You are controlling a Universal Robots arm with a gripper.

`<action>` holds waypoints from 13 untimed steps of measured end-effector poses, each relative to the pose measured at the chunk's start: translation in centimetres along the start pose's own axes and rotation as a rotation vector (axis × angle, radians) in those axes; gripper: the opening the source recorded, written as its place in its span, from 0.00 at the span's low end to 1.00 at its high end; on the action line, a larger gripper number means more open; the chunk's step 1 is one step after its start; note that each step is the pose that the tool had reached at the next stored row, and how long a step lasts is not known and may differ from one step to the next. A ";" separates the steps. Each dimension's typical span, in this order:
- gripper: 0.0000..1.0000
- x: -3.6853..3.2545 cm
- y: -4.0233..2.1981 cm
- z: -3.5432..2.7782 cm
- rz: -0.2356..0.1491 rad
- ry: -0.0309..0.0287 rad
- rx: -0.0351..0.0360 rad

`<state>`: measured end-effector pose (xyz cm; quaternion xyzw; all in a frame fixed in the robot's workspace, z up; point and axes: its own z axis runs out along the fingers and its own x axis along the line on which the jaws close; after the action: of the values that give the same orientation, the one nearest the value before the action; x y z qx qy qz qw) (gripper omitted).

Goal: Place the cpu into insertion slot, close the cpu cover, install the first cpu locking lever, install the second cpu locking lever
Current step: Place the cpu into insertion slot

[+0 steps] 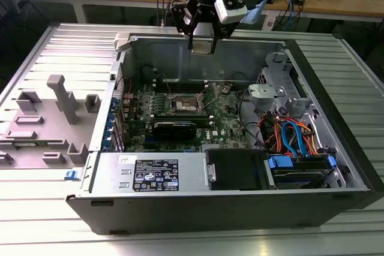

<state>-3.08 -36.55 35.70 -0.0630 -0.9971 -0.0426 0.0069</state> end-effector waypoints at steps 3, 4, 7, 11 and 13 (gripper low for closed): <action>0.55 0.00 0.00 0.01 0.000 -0.0001 -0.0001; 0.55 0.00 0.00 0.01 0.000 -0.0001 -0.0002; 0.55 0.00 0.00 0.01 0.001 -0.0002 -0.0002; 0.55 0.00 -0.03 0.21 0.067 -0.0058 -0.0013; 0.55 -0.01 -0.04 0.29 0.093 -0.0079 -0.0017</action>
<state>-3.08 -36.57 35.41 -0.1093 -0.9931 -0.0429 0.0049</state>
